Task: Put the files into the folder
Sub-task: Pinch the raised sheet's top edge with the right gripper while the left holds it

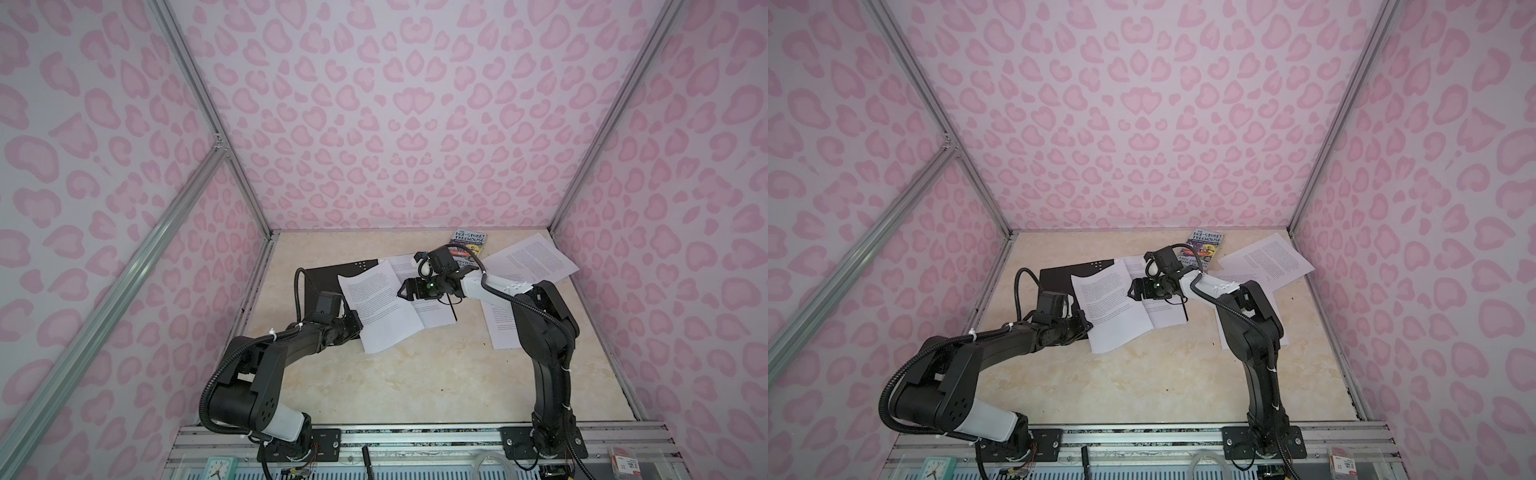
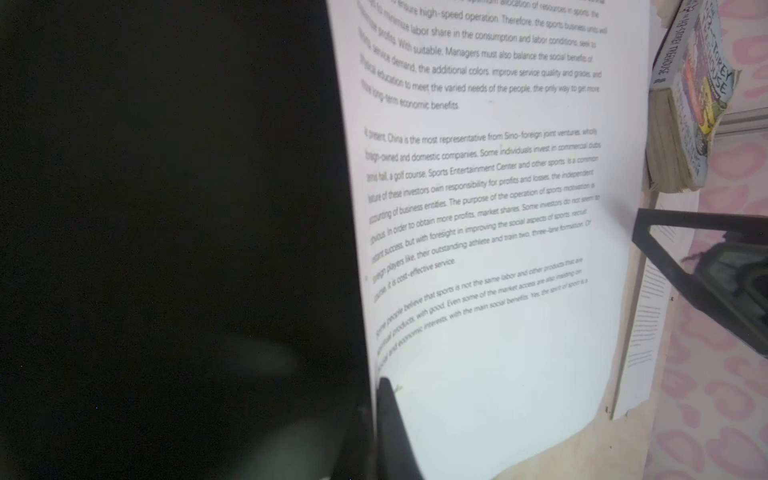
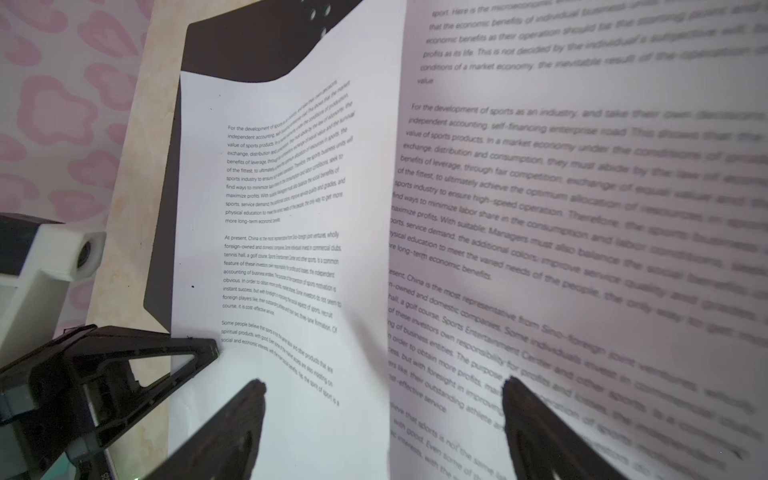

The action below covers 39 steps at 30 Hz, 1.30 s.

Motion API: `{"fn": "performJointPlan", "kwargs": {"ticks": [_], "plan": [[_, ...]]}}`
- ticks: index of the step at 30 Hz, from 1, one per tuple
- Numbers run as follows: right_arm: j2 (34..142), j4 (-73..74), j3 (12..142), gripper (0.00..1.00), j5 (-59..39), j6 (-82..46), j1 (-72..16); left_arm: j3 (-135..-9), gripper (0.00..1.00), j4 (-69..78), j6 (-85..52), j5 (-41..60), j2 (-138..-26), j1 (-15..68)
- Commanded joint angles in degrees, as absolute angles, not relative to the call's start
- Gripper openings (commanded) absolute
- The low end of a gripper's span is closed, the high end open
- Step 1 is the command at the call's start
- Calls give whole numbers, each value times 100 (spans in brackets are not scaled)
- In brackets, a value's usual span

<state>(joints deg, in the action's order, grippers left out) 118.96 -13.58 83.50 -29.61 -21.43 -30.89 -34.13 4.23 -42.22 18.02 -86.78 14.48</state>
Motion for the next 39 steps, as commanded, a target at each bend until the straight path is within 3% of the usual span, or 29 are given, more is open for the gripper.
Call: {"fn": "performJointPlan", "kwargs": {"ticks": [1,9,23,34,39], "plan": [[12080,-1498,8463,88,-3199,-2196,-3105,-3498,3,395,-4170,1797,-8761,1441],[12597,-1747,9090,79,-3592,-2210,-3093,-3531,3,421,-4157,1863,-8843,1439],[12842,-1731,9222,45,-4323,-2410,-3097,-3554,3,553,-4166,1969,-9015,1441],[12906,-1459,9149,33,-4614,-2733,-3090,-3542,3,615,-4157,1995,-8965,1436],[12860,-1501,9141,18,-4564,-2742,-3078,-3533,3,642,-4150,2048,-8915,1440]]}}
